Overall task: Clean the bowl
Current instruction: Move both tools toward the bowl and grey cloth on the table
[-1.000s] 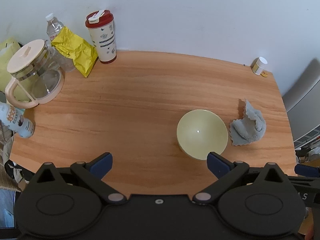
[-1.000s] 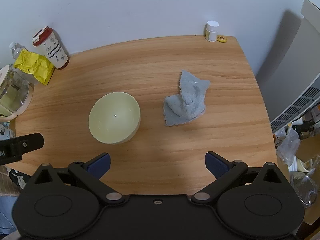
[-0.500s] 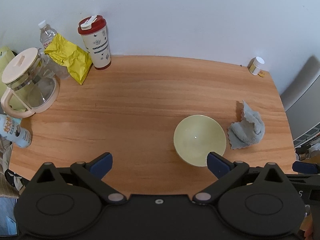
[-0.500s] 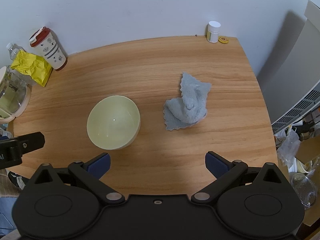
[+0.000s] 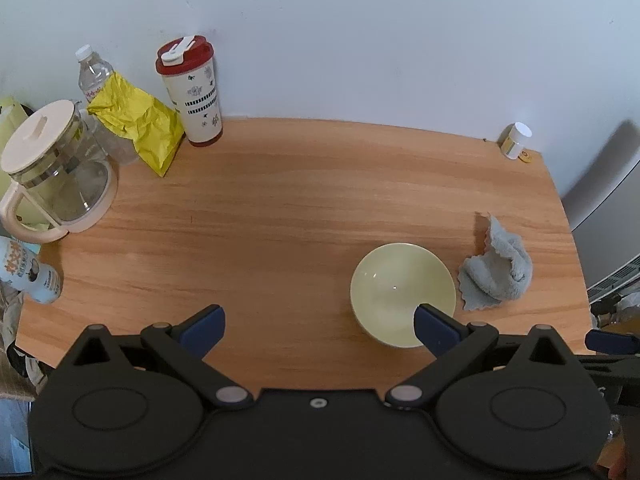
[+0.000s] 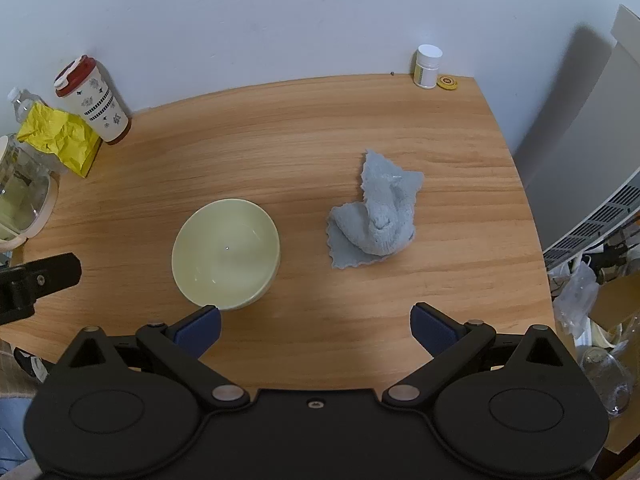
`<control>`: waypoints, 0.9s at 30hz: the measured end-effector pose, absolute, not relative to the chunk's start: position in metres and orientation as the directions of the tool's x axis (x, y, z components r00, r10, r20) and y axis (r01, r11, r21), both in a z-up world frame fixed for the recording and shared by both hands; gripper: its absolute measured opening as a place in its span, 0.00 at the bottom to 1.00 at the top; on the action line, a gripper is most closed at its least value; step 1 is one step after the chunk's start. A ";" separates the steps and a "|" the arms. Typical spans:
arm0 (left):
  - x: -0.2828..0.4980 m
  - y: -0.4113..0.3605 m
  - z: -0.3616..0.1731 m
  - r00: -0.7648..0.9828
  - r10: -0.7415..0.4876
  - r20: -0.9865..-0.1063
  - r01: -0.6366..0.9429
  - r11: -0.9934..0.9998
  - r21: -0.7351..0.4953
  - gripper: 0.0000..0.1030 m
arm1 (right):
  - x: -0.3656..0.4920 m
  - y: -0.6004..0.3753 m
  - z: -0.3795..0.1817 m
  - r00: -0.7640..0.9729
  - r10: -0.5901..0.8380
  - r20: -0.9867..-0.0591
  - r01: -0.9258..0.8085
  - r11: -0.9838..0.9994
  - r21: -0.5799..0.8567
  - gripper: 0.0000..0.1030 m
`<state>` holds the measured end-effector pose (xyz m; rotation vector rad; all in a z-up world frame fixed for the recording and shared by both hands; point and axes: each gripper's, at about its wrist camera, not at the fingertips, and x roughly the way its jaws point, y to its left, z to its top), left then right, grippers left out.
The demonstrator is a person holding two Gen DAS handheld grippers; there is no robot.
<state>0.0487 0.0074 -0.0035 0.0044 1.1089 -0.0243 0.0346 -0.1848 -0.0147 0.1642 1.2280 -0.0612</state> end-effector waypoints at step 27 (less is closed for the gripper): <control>0.076 0.021 -0.019 0.385 -0.074 -0.920 0.073 0.996 -0.050 1.00 | 0.047 -0.186 -0.018 0.322 0.009 -0.947 0.210 0.974 0.080 0.99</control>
